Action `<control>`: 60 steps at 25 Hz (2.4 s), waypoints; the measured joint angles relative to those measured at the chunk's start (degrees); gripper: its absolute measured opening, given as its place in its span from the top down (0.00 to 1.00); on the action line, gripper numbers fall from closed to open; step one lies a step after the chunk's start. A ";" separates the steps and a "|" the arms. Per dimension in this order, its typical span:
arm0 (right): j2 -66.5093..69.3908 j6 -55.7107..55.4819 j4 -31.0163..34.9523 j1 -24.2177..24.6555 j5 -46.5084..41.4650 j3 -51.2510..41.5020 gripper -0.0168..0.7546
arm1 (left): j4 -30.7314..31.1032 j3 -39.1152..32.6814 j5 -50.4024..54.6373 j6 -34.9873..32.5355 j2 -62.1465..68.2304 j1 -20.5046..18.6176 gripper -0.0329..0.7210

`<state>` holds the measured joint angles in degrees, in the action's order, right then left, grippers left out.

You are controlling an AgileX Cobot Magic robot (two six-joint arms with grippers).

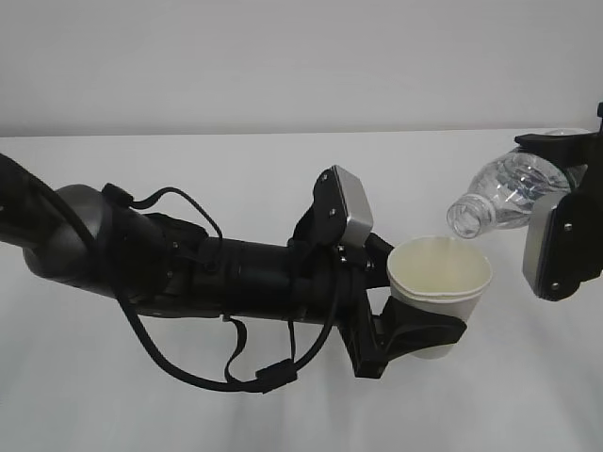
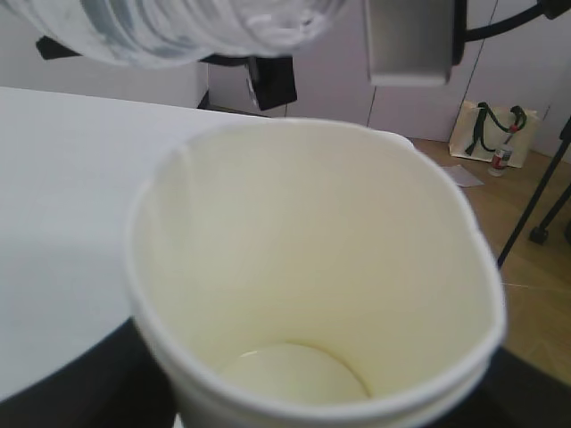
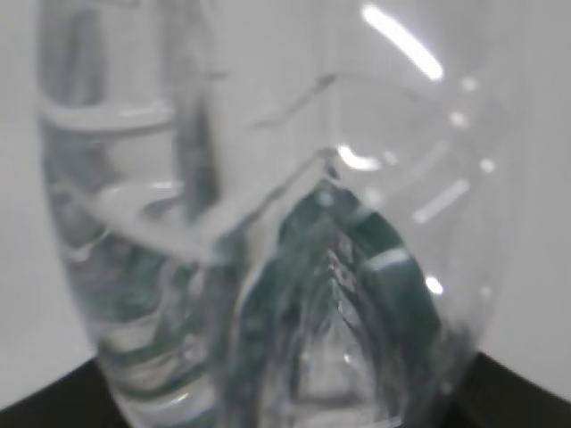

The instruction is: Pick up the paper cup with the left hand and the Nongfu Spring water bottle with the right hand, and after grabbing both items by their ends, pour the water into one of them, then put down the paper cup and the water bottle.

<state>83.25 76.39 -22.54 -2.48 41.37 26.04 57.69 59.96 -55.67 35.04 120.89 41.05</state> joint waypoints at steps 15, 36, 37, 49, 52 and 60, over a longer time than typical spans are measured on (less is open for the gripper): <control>0.00 1.34 0.24 0.00 0.09 0.00 0.43 | 0.04 0.00 0.00 0.00 0.00 0.00 0.30; 0.00 2.24 0.24 0.00 0.34 0.00 0.43 | 0.04 0.00 0.00 0.00 0.00 0.00 0.30; 0.00 2.27 0.24 0.00 0.34 0.00 0.43 | 0.04 0.00 0.00 0.00 0.00 0.00 0.30; 0.00 2.37 0.24 0.00 0.36 0.00 0.43 | 0.04 0.00 0.00 0.00 0.00 0.00 0.30; 0.00 2.37 0.24 0.00 0.36 0.00 0.43 | 0.04 0.00 0.00 0.00 0.00 0.00 0.30; 0.00 2.37 0.24 0.00 0.36 0.00 0.43 | 0.04 0.00 0.00 0.00 0.00 0.00 0.30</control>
<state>83.25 78.76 -22.30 -2.48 41.73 26.04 57.73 59.96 -55.67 35.04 120.89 41.05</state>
